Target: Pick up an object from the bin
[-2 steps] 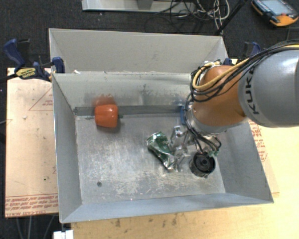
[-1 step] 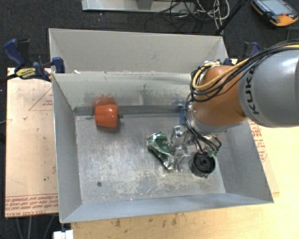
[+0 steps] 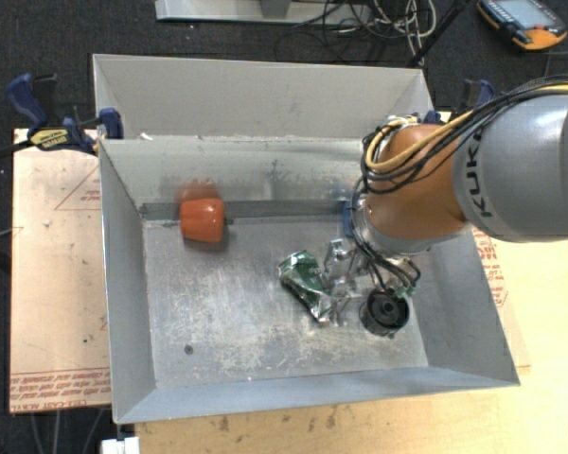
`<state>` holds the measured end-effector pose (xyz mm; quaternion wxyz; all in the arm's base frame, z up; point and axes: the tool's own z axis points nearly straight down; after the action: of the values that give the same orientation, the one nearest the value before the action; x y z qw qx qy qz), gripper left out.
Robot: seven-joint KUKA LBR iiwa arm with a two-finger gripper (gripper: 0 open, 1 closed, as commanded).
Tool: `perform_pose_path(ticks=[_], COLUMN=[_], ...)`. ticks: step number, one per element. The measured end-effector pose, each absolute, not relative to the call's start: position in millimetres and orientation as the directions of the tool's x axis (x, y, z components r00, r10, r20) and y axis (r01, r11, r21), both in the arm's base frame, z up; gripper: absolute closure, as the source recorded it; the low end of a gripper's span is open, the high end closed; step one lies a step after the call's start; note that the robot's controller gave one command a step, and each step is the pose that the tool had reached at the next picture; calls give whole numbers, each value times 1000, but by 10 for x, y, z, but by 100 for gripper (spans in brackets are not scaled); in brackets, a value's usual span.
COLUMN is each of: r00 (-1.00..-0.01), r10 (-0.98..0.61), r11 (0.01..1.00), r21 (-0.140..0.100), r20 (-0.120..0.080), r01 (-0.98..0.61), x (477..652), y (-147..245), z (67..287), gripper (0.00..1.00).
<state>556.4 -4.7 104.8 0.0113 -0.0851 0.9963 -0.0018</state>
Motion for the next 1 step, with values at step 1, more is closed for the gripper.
perform_pose_path(ticks=[1], r00=[-985], r10=[-170], r11=[986], r21=[-6], r20=[-22], r01=[-170], x=[5564], y=[-47], z=[1048], gripper=[100])
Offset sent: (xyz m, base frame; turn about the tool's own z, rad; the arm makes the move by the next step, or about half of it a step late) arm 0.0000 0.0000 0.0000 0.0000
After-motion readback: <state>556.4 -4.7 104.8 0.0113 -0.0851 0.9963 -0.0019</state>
